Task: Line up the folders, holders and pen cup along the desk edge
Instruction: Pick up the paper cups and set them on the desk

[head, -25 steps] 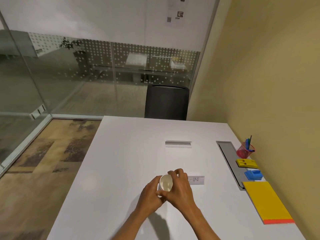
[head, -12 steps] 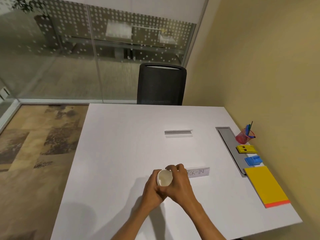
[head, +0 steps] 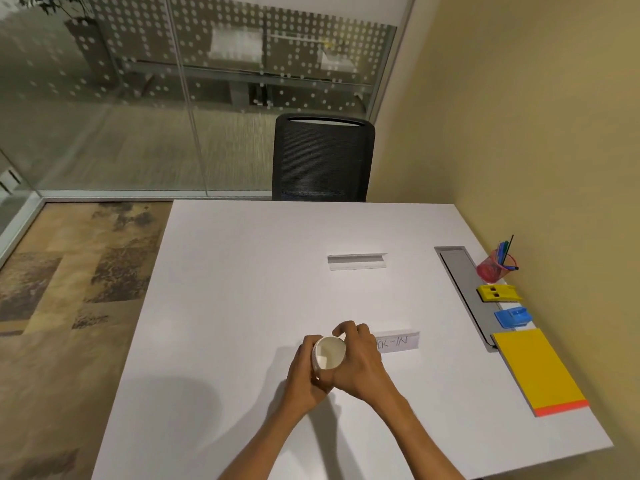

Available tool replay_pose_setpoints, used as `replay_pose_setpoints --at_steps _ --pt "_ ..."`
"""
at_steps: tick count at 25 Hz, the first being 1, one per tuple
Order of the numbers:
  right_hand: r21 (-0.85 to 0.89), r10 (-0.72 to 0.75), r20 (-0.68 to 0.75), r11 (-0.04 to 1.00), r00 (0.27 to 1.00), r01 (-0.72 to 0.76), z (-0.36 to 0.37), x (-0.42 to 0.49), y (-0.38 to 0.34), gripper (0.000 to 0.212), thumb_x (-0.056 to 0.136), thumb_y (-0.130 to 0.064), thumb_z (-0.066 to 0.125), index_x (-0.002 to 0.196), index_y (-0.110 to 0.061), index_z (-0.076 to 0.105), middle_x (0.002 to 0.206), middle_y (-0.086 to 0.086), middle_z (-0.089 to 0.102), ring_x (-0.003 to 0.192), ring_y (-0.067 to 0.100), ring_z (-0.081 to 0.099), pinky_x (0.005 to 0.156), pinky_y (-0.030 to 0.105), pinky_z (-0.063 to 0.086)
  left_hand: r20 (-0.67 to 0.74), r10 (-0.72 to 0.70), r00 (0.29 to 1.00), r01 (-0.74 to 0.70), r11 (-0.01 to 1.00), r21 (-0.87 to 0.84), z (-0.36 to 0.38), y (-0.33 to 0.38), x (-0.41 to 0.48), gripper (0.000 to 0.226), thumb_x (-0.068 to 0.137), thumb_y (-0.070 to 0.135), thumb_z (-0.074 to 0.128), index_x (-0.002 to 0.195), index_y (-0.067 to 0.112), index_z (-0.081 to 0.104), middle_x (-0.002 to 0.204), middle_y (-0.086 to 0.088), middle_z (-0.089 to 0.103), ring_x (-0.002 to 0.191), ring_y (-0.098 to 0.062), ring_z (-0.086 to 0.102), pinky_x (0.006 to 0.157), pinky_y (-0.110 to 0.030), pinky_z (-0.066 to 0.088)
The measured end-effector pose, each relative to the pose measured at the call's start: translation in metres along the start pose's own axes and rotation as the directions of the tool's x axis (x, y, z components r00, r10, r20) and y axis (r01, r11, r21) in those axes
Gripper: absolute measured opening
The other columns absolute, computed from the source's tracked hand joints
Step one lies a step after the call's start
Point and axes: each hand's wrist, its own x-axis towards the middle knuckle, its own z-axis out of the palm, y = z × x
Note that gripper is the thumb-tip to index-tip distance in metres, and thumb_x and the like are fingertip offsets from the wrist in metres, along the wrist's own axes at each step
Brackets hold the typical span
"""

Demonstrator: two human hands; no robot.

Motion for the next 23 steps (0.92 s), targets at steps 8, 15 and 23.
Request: replay_pose_setpoints --at_steps 8,15,23 --pt "0.146 0.021 -0.097 0.989 0.995 -0.006 -0.041 0.011 0.021 0.063 0.053 -0.036 0.079 0.107 -0.028 0.048 0.109 -0.009 0.044 0.104 0.017 0.052 0.085 0.033 0.051 0.005 0.476 0.879 -0.293 0.533 0.793 -0.037 -0.019 0.024 0.066 0.051 0.027 0.092 0.104 0.025 0.054 0.109 0.007 0.057 0.099 -0.018 0.059 0.085 -0.045 0.053" --pt "0.050 0.123 -0.155 0.992 0.980 -0.117 -0.041 0.009 0.074 0.068 0.057 -0.035 0.081 0.118 -0.025 0.052 0.112 -0.009 0.045 0.110 0.020 0.051 0.091 0.032 0.049 -0.156 0.398 0.904 -0.150 0.637 0.756 -0.047 -0.027 0.062 0.081 0.049 0.021 0.097 0.120 0.024 0.059 0.115 0.003 0.068 0.109 -0.024 0.062 0.085 -0.033 0.052" --pt "0.023 0.168 -0.136 0.986 0.976 -0.166 -0.013 -0.004 0.118 0.076 0.056 -0.045 0.082 0.124 -0.028 0.051 0.109 -0.013 0.043 0.109 0.018 0.053 0.090 0.027 0.046 -0.125 0.423 0.898 -0.181 0.612 0.770 -0.058 -0.053 0.098 0.079 0.044 0.025 0.098 0.111 0.039 0.056 0.102 0.015 0.071 0.091 -0.019 0.067 0.079 -0.034 0.057"
